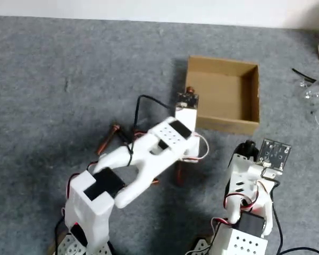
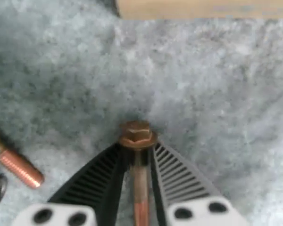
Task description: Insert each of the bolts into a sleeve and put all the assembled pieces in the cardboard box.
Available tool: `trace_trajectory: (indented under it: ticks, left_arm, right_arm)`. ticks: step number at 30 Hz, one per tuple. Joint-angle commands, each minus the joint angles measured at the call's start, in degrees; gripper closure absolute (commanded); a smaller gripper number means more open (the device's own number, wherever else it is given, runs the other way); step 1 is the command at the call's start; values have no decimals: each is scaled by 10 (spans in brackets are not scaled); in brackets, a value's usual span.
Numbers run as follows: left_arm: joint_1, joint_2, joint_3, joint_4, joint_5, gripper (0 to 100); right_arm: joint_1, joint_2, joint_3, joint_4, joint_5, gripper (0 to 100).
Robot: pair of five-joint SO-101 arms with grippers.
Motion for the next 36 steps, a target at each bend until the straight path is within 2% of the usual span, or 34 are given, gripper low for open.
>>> trace_trajectory:
  ticks: [1, 6, 11, 18, 22, 28, 34, 36]
  left_arm:
    - [-25, -8, -19, 4, -6, 992]
    - [-32, -19, -33, 47, -11, 995]
    - [-36, -92, -44, 120, -62, 995]
    - [-76, -202, 30, 122, -114, 995]
    - [-86, -255, 68, 120, -120, 995]
    - [-88, -350, 159, 48, -120, 995]
    - [-88, -477, 298, -83, -120, 995]
    - [-88, -522, 345, -126, -120, 995]
  right_arm:
    - [4, -12, 30, -21, -1, 995]
    - [4, -12, 30, -21, -1, 995]
    - [4, -12, 30, -21, -1, 995]
    - [4, -12, 30, -21, -1, 995]
    - [4, -12, 30, -21, -1, 995]
    - [4, -12, 31, -21, -1, 995]
    - [-20, -12, 31, -21, 1, 995]
    - [-29, -12, 31, -21, 25, 995]
